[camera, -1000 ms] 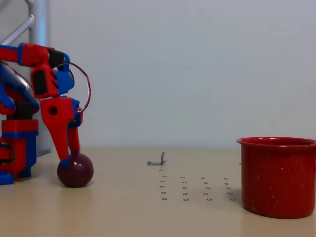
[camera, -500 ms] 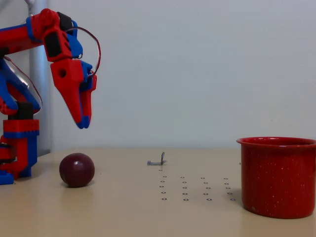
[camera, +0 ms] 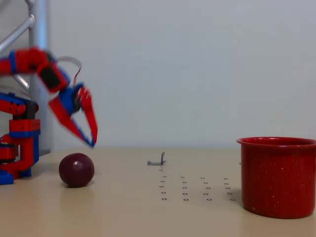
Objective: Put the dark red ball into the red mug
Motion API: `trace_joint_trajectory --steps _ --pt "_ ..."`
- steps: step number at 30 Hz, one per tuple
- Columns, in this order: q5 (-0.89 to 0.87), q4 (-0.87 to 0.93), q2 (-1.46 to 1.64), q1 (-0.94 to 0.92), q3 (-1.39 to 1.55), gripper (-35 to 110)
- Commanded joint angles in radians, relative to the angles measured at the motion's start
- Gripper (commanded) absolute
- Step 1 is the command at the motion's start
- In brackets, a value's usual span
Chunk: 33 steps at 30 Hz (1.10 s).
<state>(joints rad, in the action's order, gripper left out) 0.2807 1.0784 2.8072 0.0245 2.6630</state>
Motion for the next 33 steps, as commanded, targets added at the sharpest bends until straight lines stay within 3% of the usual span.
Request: trace_joint_trajectory --steps 1,9,33 --pt "-0.109 -0.017 0.195 0.015 0.164 -2" --pt "-0.193 0.179 0.488 -0.015 0.327 1" --pt "-0.181 0.184 0.489 -0.012 0.325 -2"
